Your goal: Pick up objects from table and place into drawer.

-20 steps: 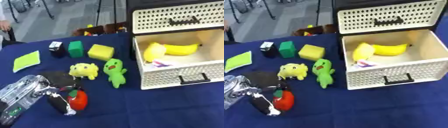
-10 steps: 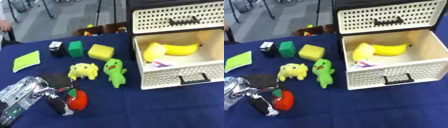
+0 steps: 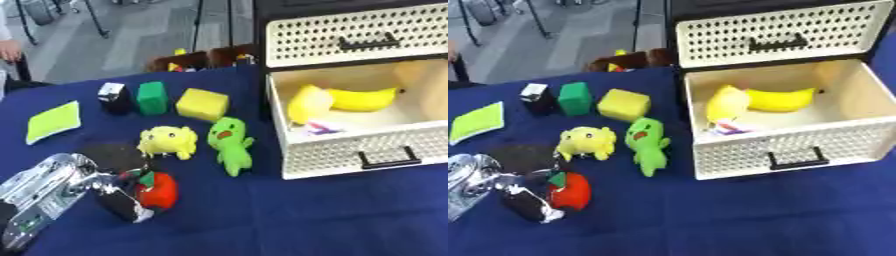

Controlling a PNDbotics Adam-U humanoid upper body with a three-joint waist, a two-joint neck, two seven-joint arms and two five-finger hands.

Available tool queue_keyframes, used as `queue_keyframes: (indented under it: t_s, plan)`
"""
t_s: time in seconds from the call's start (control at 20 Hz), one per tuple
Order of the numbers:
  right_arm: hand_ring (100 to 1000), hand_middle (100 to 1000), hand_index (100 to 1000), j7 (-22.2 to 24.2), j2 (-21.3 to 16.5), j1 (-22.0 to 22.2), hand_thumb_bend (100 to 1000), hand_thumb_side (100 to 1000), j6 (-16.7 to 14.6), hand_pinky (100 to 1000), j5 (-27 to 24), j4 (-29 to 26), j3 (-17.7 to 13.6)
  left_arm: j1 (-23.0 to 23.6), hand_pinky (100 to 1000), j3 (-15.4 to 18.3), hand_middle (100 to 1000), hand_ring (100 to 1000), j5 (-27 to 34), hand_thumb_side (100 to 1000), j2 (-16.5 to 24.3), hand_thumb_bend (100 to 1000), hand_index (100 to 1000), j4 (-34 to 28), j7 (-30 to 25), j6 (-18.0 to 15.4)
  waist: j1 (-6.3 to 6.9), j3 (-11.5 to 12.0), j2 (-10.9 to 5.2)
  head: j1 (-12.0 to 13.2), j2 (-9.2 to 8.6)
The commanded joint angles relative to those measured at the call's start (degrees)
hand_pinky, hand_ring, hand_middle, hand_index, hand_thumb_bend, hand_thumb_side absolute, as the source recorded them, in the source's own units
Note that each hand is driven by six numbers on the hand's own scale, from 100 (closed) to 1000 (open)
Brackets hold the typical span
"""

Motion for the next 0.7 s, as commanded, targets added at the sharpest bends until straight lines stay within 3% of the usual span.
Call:
queue_keyframes:
  t_s: [0.05,0.1,0.3,0.7]
  plan:
    - [486,405,755,-7.1,-0.7,-0.3,100,767,-7.0,502,-0.2,-0.6,-0.2,-0.7,142,0.6,490,441,0.2,572,0.9,283,730,-0.3,1.0,0.4,-0.48,0.2,-1.03,0.2,-0.56]
    - [486,405,756,-7.1,-0.7,-0.3,100,763,-7.0,502,-0.2,-0.6,-0.2,-0.8,127,0.6,478,429,0.1,546,1.0,224,718,-0.4,1.1,0.4,-0.48,0.2,-1.05,0.2,-0.52]
    - [486,405,757,-7.0,-0.9,-0.1,100,765,-6.8,503,-0.3,-0.6,-0.1,-0.8,108,1.4,464,413,-0.5,530,2.6,199,695,-2.4,1.7,0.4,-0.4,0.5,-1.24,0.0,-0.43]
    - [486,405,758,-6.8,-1.2,0.2,100,766,-6.4,504,-0.8,-0.6,-0.3,0.3,100,7.0,438,380,3.3,526,6.6,172,667,-11.3,3.7,3.1,-0.13,0.8,-1.64,-0.9,-0.42]
